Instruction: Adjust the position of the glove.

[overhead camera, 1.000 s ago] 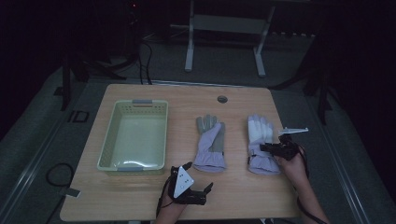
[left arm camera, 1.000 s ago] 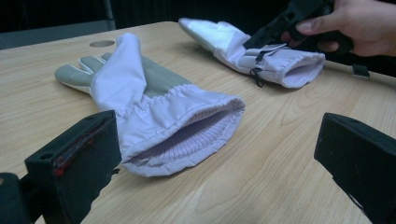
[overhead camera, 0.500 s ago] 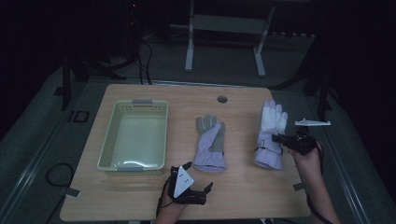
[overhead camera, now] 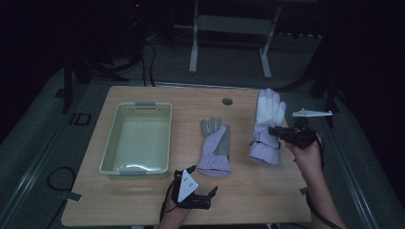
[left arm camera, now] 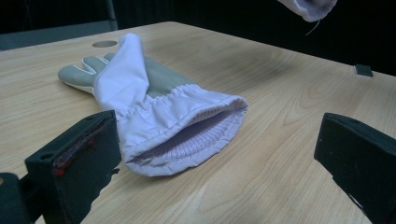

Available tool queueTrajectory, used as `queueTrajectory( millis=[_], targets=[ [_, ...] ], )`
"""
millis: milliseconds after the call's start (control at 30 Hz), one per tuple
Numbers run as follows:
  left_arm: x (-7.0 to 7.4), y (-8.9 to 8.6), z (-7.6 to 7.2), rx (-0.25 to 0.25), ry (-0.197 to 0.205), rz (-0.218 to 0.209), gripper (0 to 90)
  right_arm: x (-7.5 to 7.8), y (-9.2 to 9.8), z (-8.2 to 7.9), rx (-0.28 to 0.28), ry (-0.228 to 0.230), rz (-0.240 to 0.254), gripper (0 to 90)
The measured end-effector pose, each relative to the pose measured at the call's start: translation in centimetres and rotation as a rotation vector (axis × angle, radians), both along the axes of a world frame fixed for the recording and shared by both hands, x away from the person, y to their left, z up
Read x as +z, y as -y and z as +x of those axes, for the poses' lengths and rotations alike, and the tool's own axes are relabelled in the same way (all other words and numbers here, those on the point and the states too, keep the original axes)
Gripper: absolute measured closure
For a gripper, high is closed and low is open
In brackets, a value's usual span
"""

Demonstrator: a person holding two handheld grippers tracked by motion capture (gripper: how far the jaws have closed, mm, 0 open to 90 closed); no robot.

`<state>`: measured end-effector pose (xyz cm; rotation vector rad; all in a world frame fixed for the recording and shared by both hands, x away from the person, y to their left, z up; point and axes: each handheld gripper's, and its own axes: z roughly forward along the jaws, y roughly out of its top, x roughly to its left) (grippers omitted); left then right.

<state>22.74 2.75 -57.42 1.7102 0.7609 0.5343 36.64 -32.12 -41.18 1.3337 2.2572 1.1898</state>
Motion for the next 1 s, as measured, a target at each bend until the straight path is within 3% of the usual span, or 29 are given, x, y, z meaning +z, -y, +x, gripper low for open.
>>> queueTrajectory(
  millis=[100,200,233,267,367,400,433,533,667,767,1000],
  targets=[
    [0.0,0.0,0.0,-0.004,-0.001,0.0,0.6,0.9,-2.6,-0.3,0.021,-0.004,-0.004,79.5],
    [0.0,-0.1,0.0,-0.007,-0.003,-0.003,0.6,1.2,-3.7,-0.3,0.036,-0.006,0.005,79.5],
    [0.0,-0.1,0.0,-0.007,-0.003,-0.003,0.6,1.4,-5.0,-0.1,0.042,-0.009,-0.003,79.5],
    [0.0,0.0,0.0,-0.008,-0.002,-0.002,0.6,1.4,-5.0,-0.1,0.042,-0.009,-0.003,79.5],
    [0.0,0.0,0.0,-0.009,0.003,0.003,0.6,1.3,-7.8,-0.1,0.067,-0.013,-0.02,79.5],
    [0.0,0.0,0.0,-0.009,0.003,0.006,0.6,1.3,-7.8,-0.1,0.067,-0.013,-0.02,79.5],
    [0.0,0.0,0.0,-0.011,0.003,0.004,0.6,1.0,-9.1,-0.1,0.081,-0.025,-0.02,79.5],
    [0.0,-0.1,0.0,-0.015,-0.005,-0.003,0.6,0.5,-10.4,0.0,0.088,-0.043,-0.016,79.5],
    [0.0,0.0,0.0,-0.013,0.001,0.005,0.6,-0.4,-11.8,0.2,0.107,-0.081,0.035,79.5],
    [0.0,0.0,-0.1,-0.011,0.003,0.007,0.6,-0.9,-13.6,0.1,0.115,-0.089,0.005,79.5],
    [0.0,0.0,-0.1,-0.009,0.003,0.008,0.6,-2.9,-14.8,0.4,0.078,-0.134,-0.045,79.5]
  ],
)
